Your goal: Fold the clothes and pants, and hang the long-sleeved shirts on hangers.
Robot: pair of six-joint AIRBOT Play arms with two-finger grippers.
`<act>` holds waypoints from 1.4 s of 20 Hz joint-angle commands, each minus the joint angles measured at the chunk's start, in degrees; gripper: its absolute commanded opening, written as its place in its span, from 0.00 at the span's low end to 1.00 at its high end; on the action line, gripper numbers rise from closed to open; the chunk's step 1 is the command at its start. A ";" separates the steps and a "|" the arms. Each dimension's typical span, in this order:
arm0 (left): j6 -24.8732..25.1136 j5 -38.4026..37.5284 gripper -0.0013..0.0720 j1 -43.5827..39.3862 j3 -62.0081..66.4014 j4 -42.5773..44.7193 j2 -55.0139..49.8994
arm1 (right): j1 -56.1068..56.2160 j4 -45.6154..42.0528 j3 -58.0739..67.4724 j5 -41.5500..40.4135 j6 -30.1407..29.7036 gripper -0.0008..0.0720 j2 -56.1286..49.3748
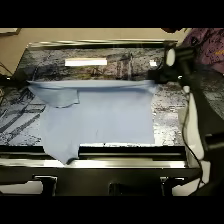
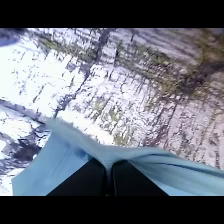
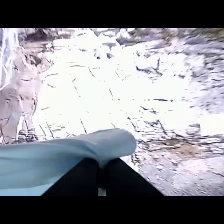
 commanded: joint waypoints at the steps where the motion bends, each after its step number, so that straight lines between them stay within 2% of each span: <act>1: 0.20 2.73 0.05 -2.49 -0.37 -1.77 -11.19 | 0.07 7.76 0.00 -4.13 1.18 0.07 -11.50; 2: 0.17 2.73 0.05 -2.69 -0.37 -1.77 -12.17 | 0.07 9.07 0.00 -4.35 1.18 0.10 -12.41; 3: 0.20 2.73 0.11 -2.69 -0.37 -1.75 -12.59 | 0.07 9.16 0.00 -4.42 1.18 0.18 -12.55; 4: 0.76 2.67 0.33 -2.29 -0.35 -1.75 -12.39 | 0.02 9.11 0.07 -4.17 1.03 0.27 -12.04; 5: 1.40 1.55 0.50 -1.68 -0.07 -1.75 -11.87 | -0.42 9.62 0.37 -3.74 -0.63 0.38 -11.23; 6: 2.95 -0.52 0.59 -0.83 0.57 -1.75 -11.10 | -1.49 10.62 0.66 -3.06 -2.86 0.44 -9.97; 7: 5.49 -3.39 0.63 0.33 1.38 -1.75 -9.90 | -3.15 13.03 0.68 -2.16 -6.14 0.51 -8.09; 9: 11.58 -8.44 0.64 2.95 1.70 -1.79 -6.23 | -8.09 17.42 0.63 1.51 -13.00 0.57 -4.26; 11: 14.62 -10.10 0.64 7.74 -0.57 -9.20 -1.44 | -14.78 24.30 -0.17 8.11 -21.05 0.59 -1.53; 12: 17.59 -11.32 0.64 10.08 -2.49 -12.57 0.83 | -18.95 31.67 -2.43 10.80 -24.33 0.59 -0.13; 13: 17.86 -11.39 0.64 12.76 -5.81 -15.37 3.48 | -22.71 39.12 -6.36 12.74 -28.41 0.59 1.36; 15: 17.79 -10.80 0.64 16.92 -13.31 -16.39 8.33 | -28.65 46.29 -17.97 13.79 -31.89 0.59 4.98; 19: 17.81 -9.44 0.64 21.35 -24.68 -16.26 14.38 | -32.94 46.21 -42.73 8.92 -38.58 0.64 12.28; 22: 17.81 -9.53 0.64 21.24 -27.15 -16.13 14.58 | -32.81 47.58 -55.12 4.28 -42.47 0.64 13.44; 28: 17.79 -9.51 0.64 20.98 -27.23 -16.15 14.58 | -32.81 49.57 -61.68 -0.92 -47.47 0.64 13.44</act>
